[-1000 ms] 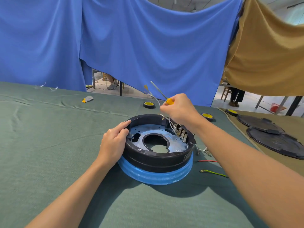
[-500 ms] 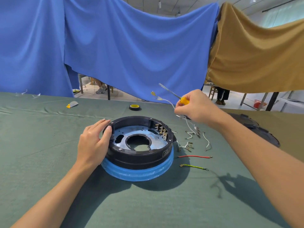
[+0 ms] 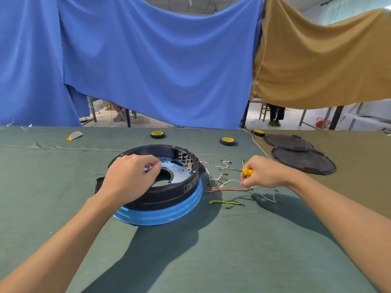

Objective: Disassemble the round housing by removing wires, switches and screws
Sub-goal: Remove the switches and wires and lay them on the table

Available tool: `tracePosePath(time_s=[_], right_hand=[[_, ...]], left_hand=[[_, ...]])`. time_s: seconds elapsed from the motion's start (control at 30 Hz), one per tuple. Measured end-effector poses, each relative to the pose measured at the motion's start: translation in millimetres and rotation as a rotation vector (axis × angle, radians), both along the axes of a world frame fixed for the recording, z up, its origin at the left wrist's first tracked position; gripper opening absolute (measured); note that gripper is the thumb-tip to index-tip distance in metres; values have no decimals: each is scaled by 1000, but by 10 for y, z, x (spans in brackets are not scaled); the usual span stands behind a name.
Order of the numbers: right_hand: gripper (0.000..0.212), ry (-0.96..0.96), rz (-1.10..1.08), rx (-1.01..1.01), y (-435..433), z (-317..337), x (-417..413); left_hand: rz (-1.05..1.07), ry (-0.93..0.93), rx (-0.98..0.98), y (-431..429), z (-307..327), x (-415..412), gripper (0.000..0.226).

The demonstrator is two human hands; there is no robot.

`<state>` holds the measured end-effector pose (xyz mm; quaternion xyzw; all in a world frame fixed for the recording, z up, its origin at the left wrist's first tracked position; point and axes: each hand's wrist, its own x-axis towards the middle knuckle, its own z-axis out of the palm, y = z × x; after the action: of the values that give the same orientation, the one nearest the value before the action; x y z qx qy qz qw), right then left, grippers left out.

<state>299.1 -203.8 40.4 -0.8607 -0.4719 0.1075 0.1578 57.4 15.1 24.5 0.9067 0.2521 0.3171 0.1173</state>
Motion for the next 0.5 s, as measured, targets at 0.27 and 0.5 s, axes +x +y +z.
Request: tracePosePath(time_s=[0.27,0.5], right_hand=[[15,-46,36,-72,135,-96,118],[6,6,40,-111,97,-95,226]], left_hand=[[18,172,-66,19,31,147,26],[-29,126,-122,46,7,138,24]])
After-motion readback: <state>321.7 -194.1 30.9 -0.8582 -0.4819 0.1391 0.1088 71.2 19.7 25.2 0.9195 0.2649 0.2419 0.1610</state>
